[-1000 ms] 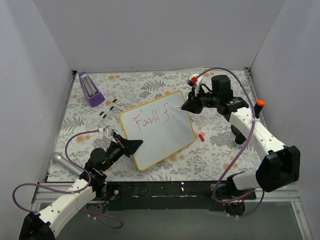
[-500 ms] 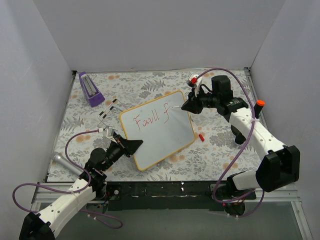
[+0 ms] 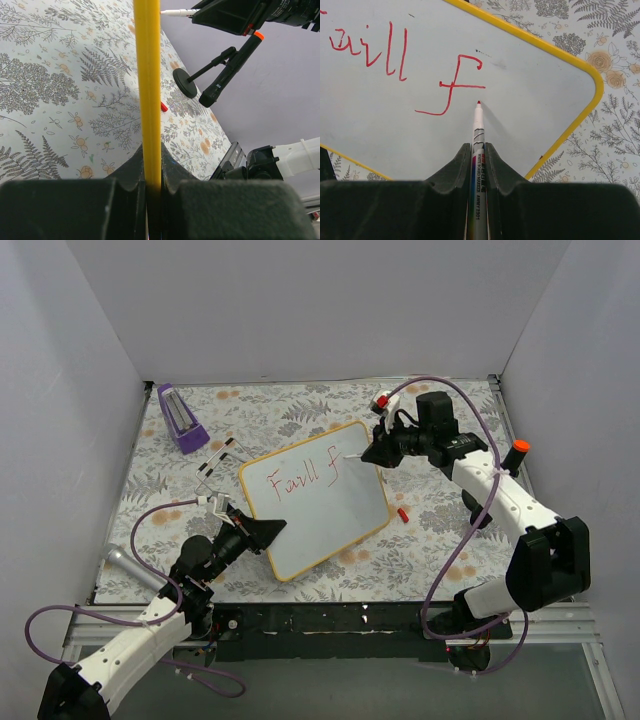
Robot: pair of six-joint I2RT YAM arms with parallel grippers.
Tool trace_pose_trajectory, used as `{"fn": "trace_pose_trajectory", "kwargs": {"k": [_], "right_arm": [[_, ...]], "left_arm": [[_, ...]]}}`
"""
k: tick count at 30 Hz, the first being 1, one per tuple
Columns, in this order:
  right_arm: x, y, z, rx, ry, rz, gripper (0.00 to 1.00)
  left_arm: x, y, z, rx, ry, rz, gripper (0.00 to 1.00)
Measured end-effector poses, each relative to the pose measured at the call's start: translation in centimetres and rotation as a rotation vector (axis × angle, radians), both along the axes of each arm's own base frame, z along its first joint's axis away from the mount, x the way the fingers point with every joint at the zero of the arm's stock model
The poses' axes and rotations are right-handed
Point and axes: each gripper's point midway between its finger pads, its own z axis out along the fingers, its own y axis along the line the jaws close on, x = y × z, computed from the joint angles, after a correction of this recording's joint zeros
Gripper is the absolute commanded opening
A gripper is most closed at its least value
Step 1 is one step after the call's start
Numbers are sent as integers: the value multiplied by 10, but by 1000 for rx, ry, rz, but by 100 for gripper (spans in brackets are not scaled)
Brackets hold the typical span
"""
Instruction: Write a sentence on the whiteboard
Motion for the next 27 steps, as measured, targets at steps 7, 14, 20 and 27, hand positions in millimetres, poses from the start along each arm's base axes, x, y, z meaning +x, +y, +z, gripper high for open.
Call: {"fn": "trace_pose_trajectory", "kwargs": {"k": [7, 14, 20, 27], "right_arm": [[3, 2, -8, -1, 36, -4, 1], [5, 4, -7, 8, 42, -11, 1], [5, 4, -7, 8, 38, -10, 1], [-1, 2, -16, -2, 44, 8, 1]], "left_arm": [[0, 0, 0, -4, 6, 0, 0], [1, 0, 0, -5, 8, 2, 0], [1, 0, 0, -5, 8, 3, 0], [1, 0, 0, -8, 12, 5, 0]]}}
